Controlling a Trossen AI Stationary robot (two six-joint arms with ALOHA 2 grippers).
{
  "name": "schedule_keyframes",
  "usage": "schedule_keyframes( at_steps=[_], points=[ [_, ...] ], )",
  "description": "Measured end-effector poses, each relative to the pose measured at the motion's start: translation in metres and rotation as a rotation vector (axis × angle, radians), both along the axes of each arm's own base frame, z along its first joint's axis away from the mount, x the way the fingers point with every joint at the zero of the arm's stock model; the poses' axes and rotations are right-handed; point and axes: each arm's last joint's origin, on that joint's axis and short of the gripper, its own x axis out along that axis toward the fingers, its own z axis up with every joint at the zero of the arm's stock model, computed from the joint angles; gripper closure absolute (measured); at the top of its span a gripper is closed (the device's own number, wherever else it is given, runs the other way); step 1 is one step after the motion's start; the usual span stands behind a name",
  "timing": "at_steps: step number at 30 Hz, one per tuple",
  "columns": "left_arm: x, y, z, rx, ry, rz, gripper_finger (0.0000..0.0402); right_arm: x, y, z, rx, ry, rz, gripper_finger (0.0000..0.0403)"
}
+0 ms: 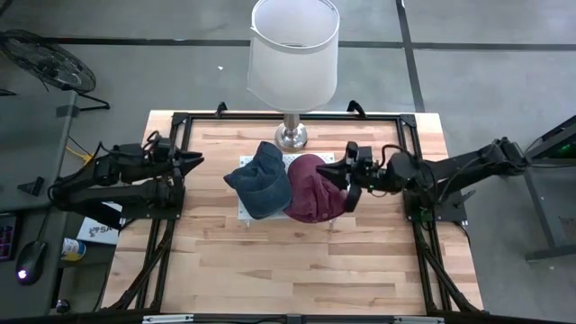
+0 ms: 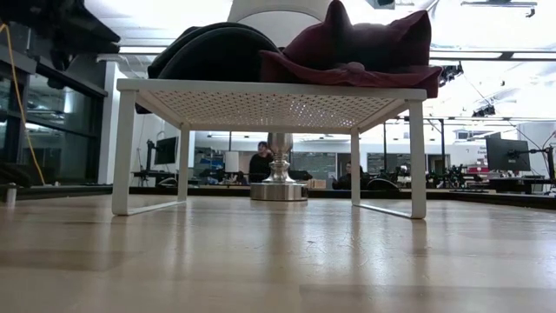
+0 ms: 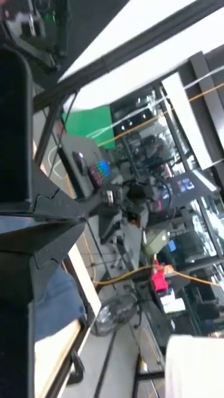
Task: Pick & Place hat
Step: Return to Home Position
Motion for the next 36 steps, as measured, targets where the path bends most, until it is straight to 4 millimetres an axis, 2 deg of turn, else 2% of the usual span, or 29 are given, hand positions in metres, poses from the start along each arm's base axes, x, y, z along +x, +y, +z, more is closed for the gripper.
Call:
schedule_keyframes(
  at_steps=[5,9,12,16,22,28,36],
  points=[
    [0.003,0.0,-0.017,-0.034,0.016,-0.012,0.0301,0.001,-0.01,-0.002,-0.011,-0.009,-0.018,0.039],
    [0.009,0.0,-0.03,-0.053,-0.016,-0.037,0.0301,-0.006,-0.018,-0.027,0.01,-0.157,0.036,0.039],
    [0.011,0.0,-0.032,-0.046,-0.061,-0.039,0.0301,-0.017,-0.02,-0.053,0.013,-0.239,0.015,0.039],
    [0.016,0.001,-0.044,-0.044,-0.053,-0.023,0.0301,-0.035,-0.024,-0.08,0.013,-0.24,-0.035,0.039],
    [0.023,0.002,-0.063,-0.096,-0.028,-0.027,0.0301,-0.068,-0.034,-0.092,-0.008,-0.262,-0.076,0.039],
    [0.024,0.003,-0.064,-0.092,-0.027,0.015,0.0301,-0.102,-0.042,-0.119,0.062,-0.247,-0.07,0.039],
    [0.024,0.004,-0.064,-0.075,-0.032,0.062,0.0301,-0.123,-0.043,-0.138,0.009,-0.231,-0.097,0.039]
  ],
)
